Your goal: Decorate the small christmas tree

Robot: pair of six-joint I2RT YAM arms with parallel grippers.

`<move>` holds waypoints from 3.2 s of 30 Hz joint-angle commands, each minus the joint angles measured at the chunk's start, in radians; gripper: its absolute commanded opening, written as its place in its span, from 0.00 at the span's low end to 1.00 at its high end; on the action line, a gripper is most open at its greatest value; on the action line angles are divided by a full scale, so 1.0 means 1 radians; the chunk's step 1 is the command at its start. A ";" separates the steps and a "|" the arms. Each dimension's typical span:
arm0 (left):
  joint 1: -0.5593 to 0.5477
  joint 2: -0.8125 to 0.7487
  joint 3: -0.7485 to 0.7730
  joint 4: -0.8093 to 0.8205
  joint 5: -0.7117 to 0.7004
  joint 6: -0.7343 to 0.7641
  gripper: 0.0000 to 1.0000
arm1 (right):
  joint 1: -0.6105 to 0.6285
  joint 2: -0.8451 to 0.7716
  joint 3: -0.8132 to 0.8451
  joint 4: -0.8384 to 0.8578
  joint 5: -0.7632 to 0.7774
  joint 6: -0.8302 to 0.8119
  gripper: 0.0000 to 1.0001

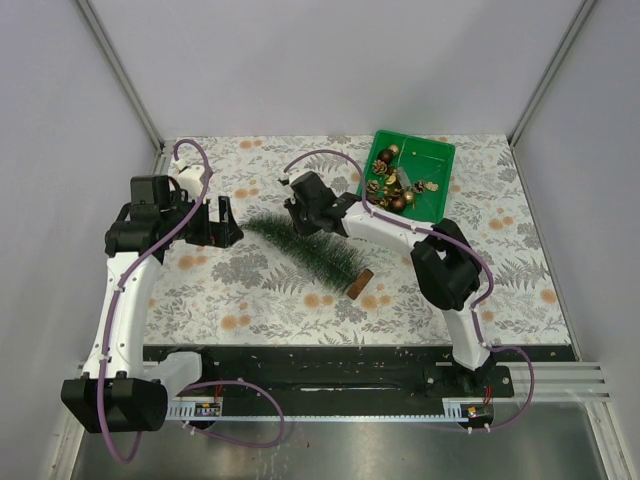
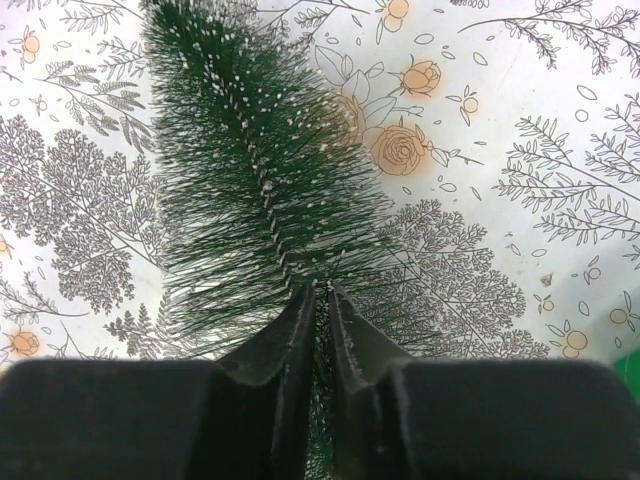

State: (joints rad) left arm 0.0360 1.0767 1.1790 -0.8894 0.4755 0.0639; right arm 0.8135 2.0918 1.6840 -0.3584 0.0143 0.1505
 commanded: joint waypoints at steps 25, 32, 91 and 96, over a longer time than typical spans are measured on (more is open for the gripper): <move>0.007 -0.046 -0.021 0.047 -0.005 -0.006 0.99 | 0.009 -0.710 -0.750 0.708 0.084 0.317 0.00; 0.007 -0.047 -0.028 0.056 -0.005 -0.010 0.99 | 0.009 -0.814 -0.986 0.941 0.145 0.491 0.00; 0.001 -0.050 0.007 0.112 0.212 -0.162 0.99 | 0.023 -0.871 -1.141 1.282 -0.105 0.796 0.00; -0.004 -0.049 0.016 0.125 0.221 -0.176 0.99 | 0.026 -0.848 -1.159 1.308 -0.108 0.822 0.00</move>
State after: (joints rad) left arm 0.0364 1.0466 1.1515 -0.8139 0.6518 -0.0864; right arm 0.8257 1.2308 0.5121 0.8440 -0.0738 0.9375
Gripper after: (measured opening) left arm 0.988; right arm 0.022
